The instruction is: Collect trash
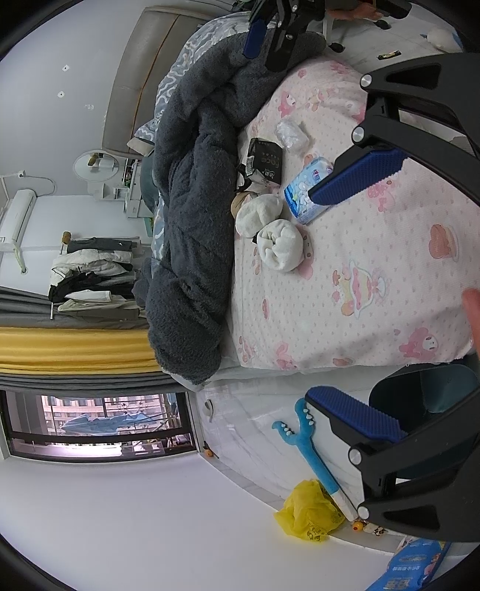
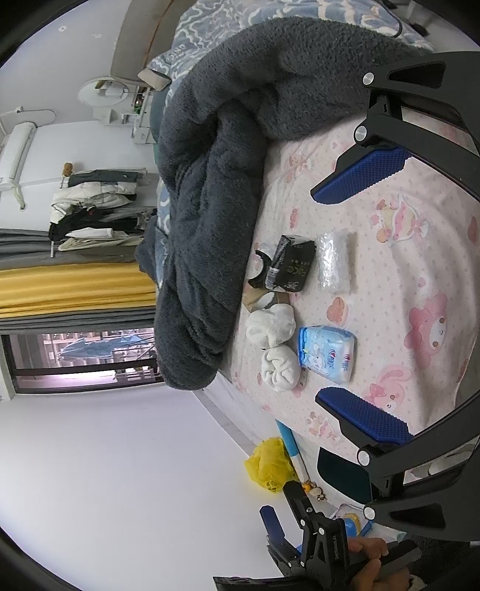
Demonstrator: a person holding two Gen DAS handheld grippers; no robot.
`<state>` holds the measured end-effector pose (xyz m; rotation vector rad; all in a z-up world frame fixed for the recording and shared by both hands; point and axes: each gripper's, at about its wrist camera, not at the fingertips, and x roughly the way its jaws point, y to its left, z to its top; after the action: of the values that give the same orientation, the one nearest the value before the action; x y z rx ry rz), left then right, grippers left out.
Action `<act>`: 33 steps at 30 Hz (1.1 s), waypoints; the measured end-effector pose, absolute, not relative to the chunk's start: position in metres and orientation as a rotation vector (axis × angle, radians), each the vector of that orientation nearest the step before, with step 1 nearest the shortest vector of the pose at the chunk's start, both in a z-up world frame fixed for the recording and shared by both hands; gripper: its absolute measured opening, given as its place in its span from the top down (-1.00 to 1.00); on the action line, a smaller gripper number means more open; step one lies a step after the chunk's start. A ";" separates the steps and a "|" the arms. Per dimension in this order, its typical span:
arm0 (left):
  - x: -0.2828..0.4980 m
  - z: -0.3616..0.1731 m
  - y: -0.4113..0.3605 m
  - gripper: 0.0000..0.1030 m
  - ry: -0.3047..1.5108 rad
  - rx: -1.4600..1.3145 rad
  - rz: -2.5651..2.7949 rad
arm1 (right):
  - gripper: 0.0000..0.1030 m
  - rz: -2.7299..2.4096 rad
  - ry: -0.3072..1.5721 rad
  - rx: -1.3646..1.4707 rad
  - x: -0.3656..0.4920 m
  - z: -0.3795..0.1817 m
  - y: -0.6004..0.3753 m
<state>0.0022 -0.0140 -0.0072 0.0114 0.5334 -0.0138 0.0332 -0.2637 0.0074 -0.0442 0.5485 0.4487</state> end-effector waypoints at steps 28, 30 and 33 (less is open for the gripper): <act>0.028 -0.028 -0.032 -0.92 0.678 -0.061 -0.088 | -0.67 0.460 0.683 -0.066 0.064 -0.022 -0.251; 0.034 -0.030 -0.035 -0.92 0.690 -0.071 -0.094 | -0.67 0.454 0.688 -0.065 0.068 -0.023 -0.252; 0.041 -0.035 -0.040 -0.92 0.712 -0.091 -0.111 | -0.59 0.457 0.714 -0.073 0.077 -0.030 -0.252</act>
<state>0.0414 -0.0401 -0.0347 -0.0907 0.7125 -0.1112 0.0772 -0.2521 -0.0295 -0.0726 0.7139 0.4573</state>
